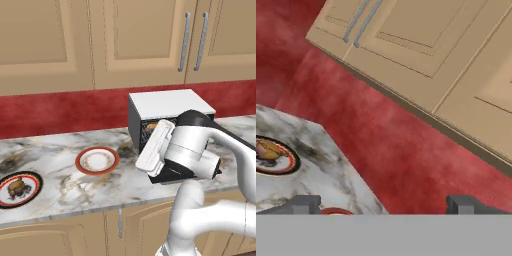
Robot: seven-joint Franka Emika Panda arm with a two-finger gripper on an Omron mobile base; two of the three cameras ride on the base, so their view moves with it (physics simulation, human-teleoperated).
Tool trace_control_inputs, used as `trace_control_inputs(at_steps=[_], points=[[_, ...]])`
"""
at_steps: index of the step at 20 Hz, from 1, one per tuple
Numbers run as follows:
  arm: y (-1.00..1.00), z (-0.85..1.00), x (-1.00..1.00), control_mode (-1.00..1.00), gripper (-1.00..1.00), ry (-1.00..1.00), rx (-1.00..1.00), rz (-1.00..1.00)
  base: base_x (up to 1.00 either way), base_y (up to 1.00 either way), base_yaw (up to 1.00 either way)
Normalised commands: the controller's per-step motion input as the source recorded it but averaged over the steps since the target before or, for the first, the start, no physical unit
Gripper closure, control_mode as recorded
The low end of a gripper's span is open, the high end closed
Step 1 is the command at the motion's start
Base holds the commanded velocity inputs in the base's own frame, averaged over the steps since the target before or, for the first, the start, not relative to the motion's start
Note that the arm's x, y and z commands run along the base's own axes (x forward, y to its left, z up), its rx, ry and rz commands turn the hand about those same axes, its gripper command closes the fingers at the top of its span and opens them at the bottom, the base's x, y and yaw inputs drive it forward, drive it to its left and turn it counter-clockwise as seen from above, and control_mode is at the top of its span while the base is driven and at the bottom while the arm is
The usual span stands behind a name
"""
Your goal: Open the toaster oven door. Place the hotdog bun on the bottom rack in the toaster oven and place the chicken drumstick on the top rack.
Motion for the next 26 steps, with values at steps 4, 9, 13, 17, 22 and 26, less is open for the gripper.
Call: trace_control_inputs(at_steps=[4, 9, 13, 17, 22, 26], points=[[0.24, 0.66, -0.26, -1.0, -1.0, -0.18, -0.31, 0.0, 0.0, 0.0, 0.0], [0.11, 0.57, -0.28, -1.0, -1.0, -0.33, -0.49, 0.08, 0.0, 0.0, 0.0], [0.1, 0.5, -0.26, -1.0, -1.0, -0.31, -0.58, 0.06, 0.0, 0.0, 0.0], [0.16, 0.42, -0.26, -1.0, -1.0, -0.3, -0.68, 0.07, 0.0, 0.0, 0.0], [0.24, 0.36, -0.26, -1.0, -1.0, -0.25, -0.79, 0.01, 0.0, 0.0, 0.0], [0.37, 0.45, -0.21, -1.0, -1.0, -0.18, -0.73, 0.0, 0.0, 0.0, 0.0]])
